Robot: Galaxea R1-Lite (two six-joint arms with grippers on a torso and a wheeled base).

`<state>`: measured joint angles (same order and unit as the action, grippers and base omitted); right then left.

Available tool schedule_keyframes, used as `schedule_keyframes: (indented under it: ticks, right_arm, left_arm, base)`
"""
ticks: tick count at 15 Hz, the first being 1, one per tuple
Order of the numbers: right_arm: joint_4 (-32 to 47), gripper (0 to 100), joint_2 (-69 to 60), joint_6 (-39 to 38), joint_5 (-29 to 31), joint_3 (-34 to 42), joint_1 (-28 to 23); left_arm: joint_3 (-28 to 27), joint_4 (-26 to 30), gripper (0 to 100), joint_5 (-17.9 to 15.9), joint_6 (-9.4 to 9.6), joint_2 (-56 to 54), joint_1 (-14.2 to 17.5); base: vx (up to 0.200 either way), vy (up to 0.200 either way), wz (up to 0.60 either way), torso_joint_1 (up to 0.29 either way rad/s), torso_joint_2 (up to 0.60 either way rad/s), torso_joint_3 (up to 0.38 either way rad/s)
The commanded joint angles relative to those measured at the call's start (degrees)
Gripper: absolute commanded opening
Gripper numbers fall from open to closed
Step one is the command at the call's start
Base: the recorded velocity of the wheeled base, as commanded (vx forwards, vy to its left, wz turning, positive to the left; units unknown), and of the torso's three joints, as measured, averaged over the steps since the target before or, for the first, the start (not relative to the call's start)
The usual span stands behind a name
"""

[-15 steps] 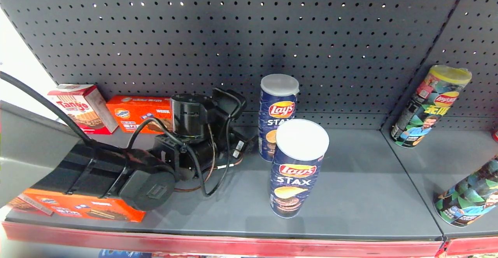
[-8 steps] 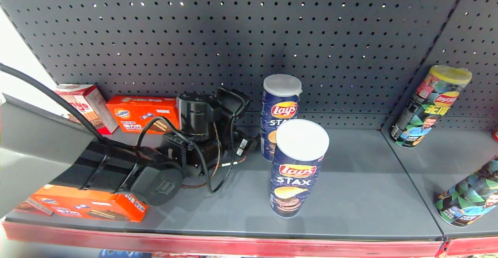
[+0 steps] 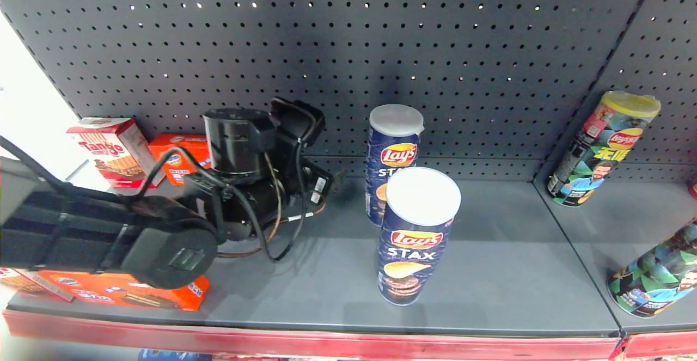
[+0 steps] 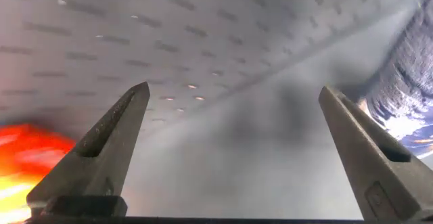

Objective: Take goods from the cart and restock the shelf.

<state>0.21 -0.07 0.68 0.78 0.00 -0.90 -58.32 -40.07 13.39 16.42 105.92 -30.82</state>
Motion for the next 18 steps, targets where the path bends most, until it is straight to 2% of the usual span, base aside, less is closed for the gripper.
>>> schedule_keyframes:
  ticks: [1,3,4,7,8,12,13,14,16,18]
  right_arm:
    - [0.1,100,0.1,0.0,0.0,0.0,0.0]
    - [0.1,100,0.1,0.0,0.0,0.0,0.0]
    - [0.0,100,0.1,0.0,0.0,0.0,0.0]
    - [0.1,100,0.1,0.1,0.0,0.0,0.0]
    - [0.1,100,0.1,0.1,-0.1,0.0,0.0]
    - [-0.1,100,0.1,0.1,1.4,-0.5,0.0]
    - [0.7,100,5.3,-1.5,1.8,-11.0,0.1]
    - [2.9,100,18.8,-4.6,1.4,-22.0,1.0]
    - [2.4,100,25.5,-5.1,-2.8,-27.9,3.4]
    - [0.8,100,30.9,-4.9,-4.0,-31.0,5.1]
  left_arm:
    - [3.7,6.1,100,1.2,0.01,-14.4,0.4]
    - [7.5,12.0,100,1.0,0.01,-22.6,0.3]
    - [10.2,12.8,100,0.9,-0.25,-25.4,0.5]
    - [18.4,11.2,100,-0.1,-1.04,-30.8,0.8]
    - [22.3,8.5,100,-1.6,-1.13,-32.9,1.0]
    - [26.8,5.8,100,-2.6,-1.22,-33.8,1.1]
    - [26.7,5.9,100,-2.6,-1.22,-34.2,1.1]
    - [26.6,5.8,100,-2.6,-1.22,-34.2,1.2]
    - [27.0,5.7,100,-2.7,-1.22,-34.3,1.6]
    - [27.1,5.7,100,-2.7,-1.3,-34.8,1.7]
  base:
    - [0.0,0.0,0.0,0.0,0.0,0.0]
    - [0.0,0.0,0.0,0.0,0.0,0.0]
    - [0.0,0.0,0.0,0.0,0.0,0.0]
    - [0.0,0.0,0.0,0.0,0.0,0.0]
    - [0.0,0.0,0.0,0.0,0.0,0.0]
    - [0.0,0.0,0.0,0.0,0.0,0.0]
    - [0.0,0.0,0.0,0.0,0.0,0.0]
    - [0.0,0.0,0.0,0.0,0.0,0.0]
    - [0.0,0.0,0.0,0.0,0.0,0.0]
    - [0.0,0.0,0.0,0.0,0.0,0.0]
